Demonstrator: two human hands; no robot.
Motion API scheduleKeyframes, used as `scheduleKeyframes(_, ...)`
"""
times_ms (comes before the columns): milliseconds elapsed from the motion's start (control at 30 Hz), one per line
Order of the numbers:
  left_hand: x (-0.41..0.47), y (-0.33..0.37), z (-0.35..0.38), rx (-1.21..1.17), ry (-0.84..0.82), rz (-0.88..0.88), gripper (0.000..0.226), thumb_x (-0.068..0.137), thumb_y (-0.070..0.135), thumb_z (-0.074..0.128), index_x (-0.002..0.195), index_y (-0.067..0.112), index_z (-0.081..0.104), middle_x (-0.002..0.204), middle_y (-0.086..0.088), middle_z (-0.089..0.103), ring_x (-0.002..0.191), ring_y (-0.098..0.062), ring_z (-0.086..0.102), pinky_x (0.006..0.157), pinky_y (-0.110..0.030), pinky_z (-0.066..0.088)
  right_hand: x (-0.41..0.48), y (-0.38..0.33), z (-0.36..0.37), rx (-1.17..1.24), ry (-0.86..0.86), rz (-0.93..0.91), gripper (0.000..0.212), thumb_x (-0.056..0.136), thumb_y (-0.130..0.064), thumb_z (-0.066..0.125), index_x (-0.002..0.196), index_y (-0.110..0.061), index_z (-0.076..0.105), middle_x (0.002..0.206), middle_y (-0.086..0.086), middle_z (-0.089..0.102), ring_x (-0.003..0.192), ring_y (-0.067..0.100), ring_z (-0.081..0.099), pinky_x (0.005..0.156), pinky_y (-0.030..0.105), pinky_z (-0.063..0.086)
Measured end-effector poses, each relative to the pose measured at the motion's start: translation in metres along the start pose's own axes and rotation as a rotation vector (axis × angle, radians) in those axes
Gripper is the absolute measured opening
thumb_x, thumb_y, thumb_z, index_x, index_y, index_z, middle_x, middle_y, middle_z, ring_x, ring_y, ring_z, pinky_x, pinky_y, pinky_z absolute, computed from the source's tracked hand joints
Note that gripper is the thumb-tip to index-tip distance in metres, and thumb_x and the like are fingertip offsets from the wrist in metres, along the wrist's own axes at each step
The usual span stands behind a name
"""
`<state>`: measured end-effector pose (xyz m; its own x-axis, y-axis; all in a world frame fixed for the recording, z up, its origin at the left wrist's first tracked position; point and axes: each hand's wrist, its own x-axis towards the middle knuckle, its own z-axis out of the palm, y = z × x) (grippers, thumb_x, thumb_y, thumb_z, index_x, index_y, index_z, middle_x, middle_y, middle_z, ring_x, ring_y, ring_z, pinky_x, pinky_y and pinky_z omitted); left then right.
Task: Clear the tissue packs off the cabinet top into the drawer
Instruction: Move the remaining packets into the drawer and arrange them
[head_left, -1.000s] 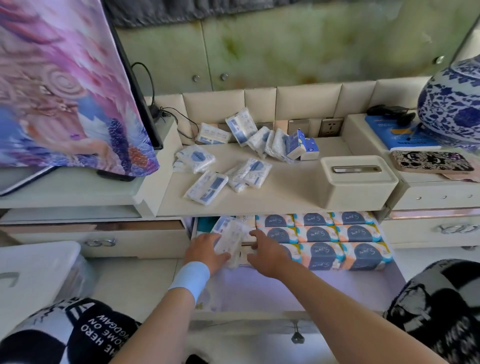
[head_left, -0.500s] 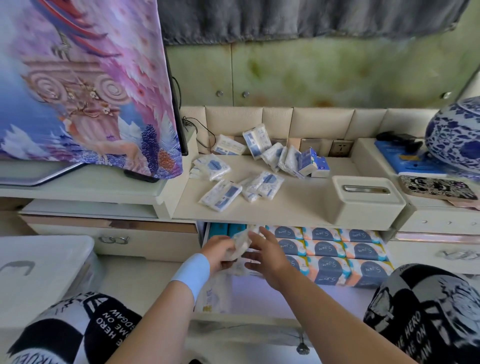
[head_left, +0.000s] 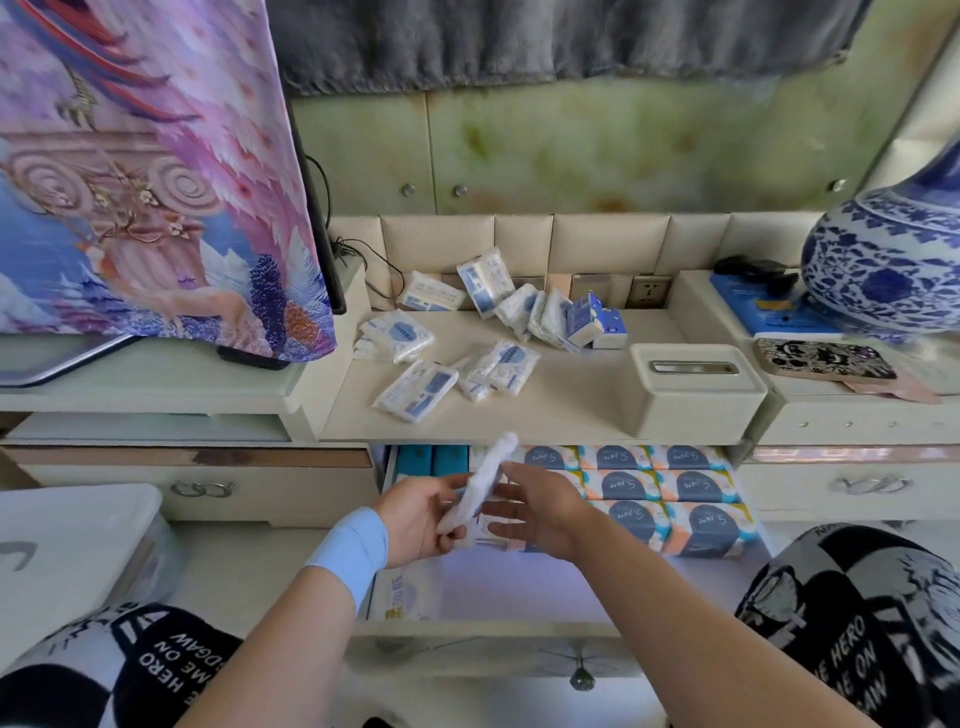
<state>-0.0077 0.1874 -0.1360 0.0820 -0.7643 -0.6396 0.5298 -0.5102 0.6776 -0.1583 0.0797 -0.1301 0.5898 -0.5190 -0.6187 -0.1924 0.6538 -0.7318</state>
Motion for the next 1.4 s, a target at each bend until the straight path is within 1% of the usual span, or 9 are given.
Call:
scheduleKeyframes(167,0.007,0.001,0.006,0.820,0.167,0.168,0.052,0.077,0.015,0.065,0.116,0.049,0.059,0.124,0.001,0.055,0.103,-0.021,0.060,0.067,-0.024,0.051,0.000,0.001,-0.014,0.005,-0.055,0.046,0.042,0.094,-0.042,0.060,0.123,-0.012,0.060,0.115,0.020,0.068,0.103,0.038,0.067,0.078,0.049,0.058)
scheduleKeyframes(267,0.017,0.002,0.010,0.834,0.174,0.191,0.044,0.080,0.011,0.068,0.110,0.042,0.057,0.119,-0.004,0.059,0.105,-0.023,0.061,0.080,-0.031,0.056,0.004,0.005,-0.019,-0.171,0.084,-0.012,0.024,0.094,-0.007,0.057,0.118,-0.006,0.060,0.108,0.017,0.070,0.094,0.034,0.068,0.086,0.054,0.056)
scheduleKeyframes(433,0.034,0.007,-0.002,1.032,0.469,0.355,0.052,0.085,-0.003,0.054,0.121,0.035,0.052,0.137,0.004,0.050,0.128,-0.017,0.047,0.101,-0.035,0.046,0.006,0.001,-0.034,-0.458,0.149,-0.068,0.018,0.092,-0.003,0.058,0.108,-0.011,0.060,0.104,0.012,0.069,0.090,0.029,0.067,0.064,0.040,0.059)
scheduleKeyframes(600,0.041,-0.003,-0.025,1.700,0.489,0.023,0.092,0.086,0.024,0.061,0.155,0.028,0.001,0.162,0.000,0.009,0.147,-0.025,0.012,0.117,-0.040,0.025,0.010,0.011,-0.052,-1.086,0.098,-0.152,0.016,0.078,-0.008,0.062,0.069,-0.014,0.050,0.073,0.006,0.052,0.064,0.017,0.047,0.054,0.026,0.038)
scheduleKeyframes(767,0.050,-0.002,-0.031,1.872,0.561,-0.045,0.096,0.072,0.056,0.069,0.150,0.028,0.021,0.144,-0.005,0.030,0.137,-0.028,0.024,0.109,-0.038,0.027,0.021,0.028,-0.056,-1.366,-0.050,-0.326,0.022,0.078,-0.016,0.079,0.094,-0.031,0.077,0.098,-0.006,0.067,0.089,0.013,0.061,0.077,0.028,0.054)
scheduleKeyframes(1033,0.031,0.022,-0.036,1.703,0.506,0.003,0.014,0.082,0.023,0.058,0.095,0.027,0.062,0.100,0.001,0.064,0.085,-0.021,0.057,0.071,-0.027,0.047,0.014,0.009,-0.047,-1.075,-0.102,-0.285,0.022,0.083,-0.002,0.069,0.096,-0.018,0.075,0.090,0.007,0.071,0.061,0.016,0.067,0.052,0.029,0.053)
scheduleKeyframes(1133,0.024,0.023,-0.045,1.503,0.557,0.130,0.022,0.080,0.023,0.062,0.090,0.041,0.055,0.102,0.011,0.062,0.089,-0.016,0.061,0.072,-0.026,0.050,0.012,-0.013,-0.048,-0.819,0.093,-0.420,0.041,0.079,0.017,0.052,0.090,-0.014,0.076,0.091,0.009,0.071,0.072,0.019,0.069,0.060,0.031,0.058)
scheduleKeyframes(1233,0.023,0.019,-0.045,1.288,0.556,0.430,0.031,0.079,0.007,0.064,0.078,0.037,0.060,0.100,0.013,0.060,0.096,-0.017,0.060,0.076,-0.026,0.050,0.013,-0.015,-0.055,-0.932,0.121,-0.539,0.051,0.076,0.021,0.045,0.094,-0.016,0.076,0.106,-0.006,0.067,0.098,0.010,0.061,0.082,0.006,0.046)
scheduleKeyframes(1400,0.025,-0.008,-0.056,1.079,0.622,0.630,0.054,0.075,-0.018,0.061,0.051,0.029,0.068,0.122,0.008,0.049,0.118,-0.012,0.043,0.097,-0.025,0.037,0.026,0.011,-0.068,-0.928,0.185,-0.309,0.041,0.086,-0.002,0.046,0.101,-0.027,0.076,0.114,-0.004,0.061,0.105,0.022,0.058,0.086,0.031,0.048)
